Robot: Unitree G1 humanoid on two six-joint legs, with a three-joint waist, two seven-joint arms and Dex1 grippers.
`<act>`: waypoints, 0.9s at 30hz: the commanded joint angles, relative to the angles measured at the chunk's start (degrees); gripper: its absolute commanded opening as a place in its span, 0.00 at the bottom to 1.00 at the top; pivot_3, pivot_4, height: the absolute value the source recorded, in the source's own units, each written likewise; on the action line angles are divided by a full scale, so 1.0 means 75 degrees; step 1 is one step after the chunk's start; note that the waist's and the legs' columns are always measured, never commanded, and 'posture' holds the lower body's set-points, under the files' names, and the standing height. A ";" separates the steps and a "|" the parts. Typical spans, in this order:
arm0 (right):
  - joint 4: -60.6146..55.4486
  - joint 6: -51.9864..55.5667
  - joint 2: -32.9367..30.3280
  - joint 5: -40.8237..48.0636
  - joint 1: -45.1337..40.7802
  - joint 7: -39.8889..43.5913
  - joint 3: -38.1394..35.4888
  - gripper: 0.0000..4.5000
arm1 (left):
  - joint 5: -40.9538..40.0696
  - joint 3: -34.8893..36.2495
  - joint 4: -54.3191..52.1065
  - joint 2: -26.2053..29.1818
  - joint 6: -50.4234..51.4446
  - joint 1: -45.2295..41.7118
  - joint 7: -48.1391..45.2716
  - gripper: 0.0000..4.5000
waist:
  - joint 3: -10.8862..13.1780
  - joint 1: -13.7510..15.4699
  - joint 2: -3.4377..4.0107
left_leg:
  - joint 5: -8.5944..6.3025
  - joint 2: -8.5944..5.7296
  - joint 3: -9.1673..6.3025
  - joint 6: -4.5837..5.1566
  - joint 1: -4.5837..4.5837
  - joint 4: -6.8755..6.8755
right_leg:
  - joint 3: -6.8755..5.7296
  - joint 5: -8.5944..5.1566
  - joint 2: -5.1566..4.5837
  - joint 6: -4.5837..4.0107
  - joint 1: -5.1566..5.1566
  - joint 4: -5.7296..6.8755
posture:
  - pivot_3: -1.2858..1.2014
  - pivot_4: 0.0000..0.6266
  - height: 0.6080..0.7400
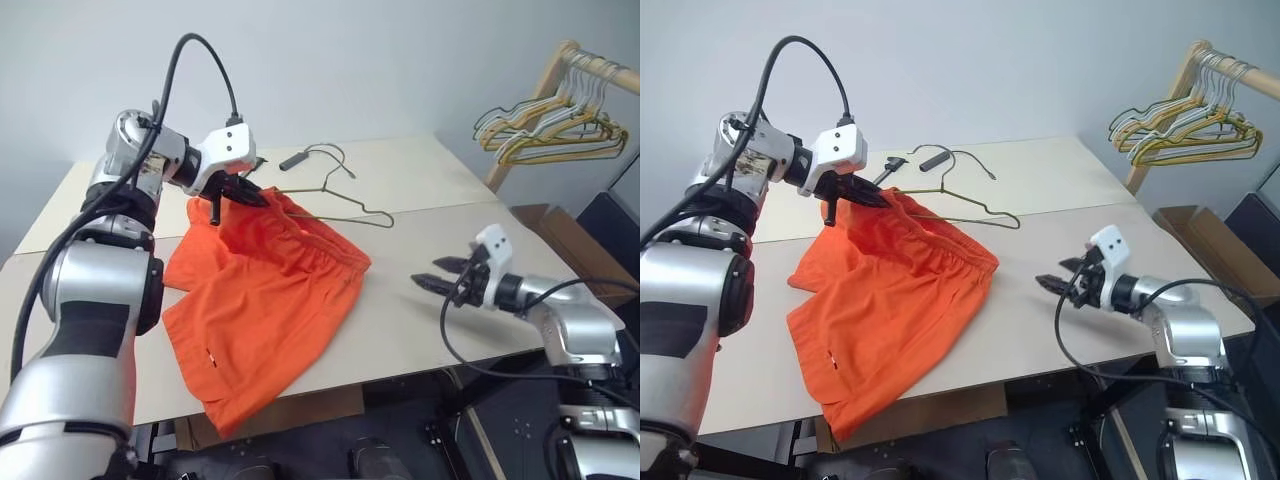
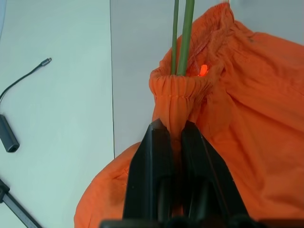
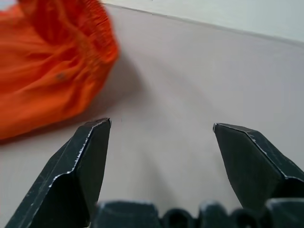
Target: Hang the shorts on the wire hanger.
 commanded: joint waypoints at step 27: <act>0.2166 -0.0243 0.2344 0.0683 -0.1402 -0.1023 0.0201 0.01 | -0.0235 0.0393 -0.0160 0.0131 -0.0012 -0.0232 0.0073 0.00 | 0.0000 -0.0067 0.0001 | 0.0000 -0.0001 -0.0007 0.0000 -0.0006 0.0004 | -0.0006 0.0000 -0.0004 0.0001 -0.0004 0.0039 | 0.47 0.00 1.00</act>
